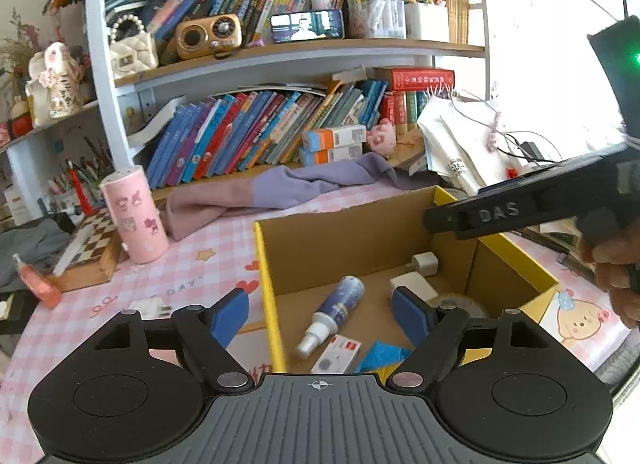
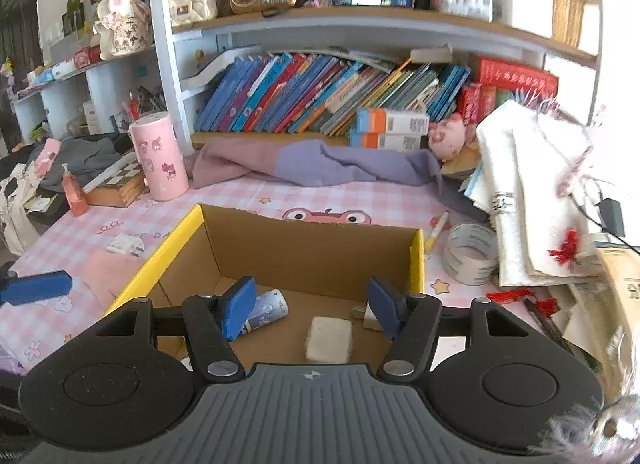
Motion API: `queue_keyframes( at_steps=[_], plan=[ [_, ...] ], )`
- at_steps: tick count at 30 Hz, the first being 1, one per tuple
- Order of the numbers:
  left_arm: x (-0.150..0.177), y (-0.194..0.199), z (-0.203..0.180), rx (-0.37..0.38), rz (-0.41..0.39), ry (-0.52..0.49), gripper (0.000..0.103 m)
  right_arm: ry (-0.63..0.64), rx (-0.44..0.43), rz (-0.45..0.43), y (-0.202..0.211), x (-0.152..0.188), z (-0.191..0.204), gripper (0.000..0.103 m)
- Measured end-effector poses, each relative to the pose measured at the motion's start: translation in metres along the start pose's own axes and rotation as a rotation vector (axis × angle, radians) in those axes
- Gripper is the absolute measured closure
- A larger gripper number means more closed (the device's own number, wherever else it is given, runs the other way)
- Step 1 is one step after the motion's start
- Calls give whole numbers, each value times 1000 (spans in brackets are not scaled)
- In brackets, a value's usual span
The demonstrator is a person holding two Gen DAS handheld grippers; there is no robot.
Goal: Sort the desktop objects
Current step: 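Lower the white box into the yellow box and open the left gripper while the right gripper releases the sponge, then lift both open grippers out of the yellow box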
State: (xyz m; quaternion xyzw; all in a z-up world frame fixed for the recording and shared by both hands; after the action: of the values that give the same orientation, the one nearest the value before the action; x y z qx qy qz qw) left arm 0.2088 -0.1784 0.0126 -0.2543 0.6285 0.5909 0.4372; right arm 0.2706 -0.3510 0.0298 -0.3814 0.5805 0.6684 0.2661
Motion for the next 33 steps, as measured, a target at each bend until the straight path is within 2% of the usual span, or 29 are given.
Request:
queue_keyframes(
  at_steps=[6, 11, 22, 27, 33],
  plan=[
    [12, 18, 17, 12, -1, 46, 21, -12, 52, -31, 25, 16, 13, 43],
    [26, 31, 29, 6, -5, 43, 21, -18, 98, -39, 40, 33, 27, 43],
    [69, 58, 51, 23, 50, 25, 18, -136, 206, 35, 69, 96, 61, 39],
    [92, 73, 60, 19, 80, 8, 18, -230, 204, 89, 76, 122, 85, 39],
    [107, 89, 72, 25, 100, -12, 14, -182, 196, 110, 85, 133, 118, 36]
  ],
)
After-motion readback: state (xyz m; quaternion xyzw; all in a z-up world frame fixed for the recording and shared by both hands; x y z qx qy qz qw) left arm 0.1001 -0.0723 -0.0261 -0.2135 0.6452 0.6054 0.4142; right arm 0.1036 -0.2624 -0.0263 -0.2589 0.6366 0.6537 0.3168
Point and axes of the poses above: each gripper's, at about its wrist camera, not at the fingertips, and y roughly against the way its jaws point, z to its left, x to its underside, the point moved 6 cm from there along -y, roughly the way its jaws point, and after that the axes turned 1 degree about y, right-handed, at the moved point
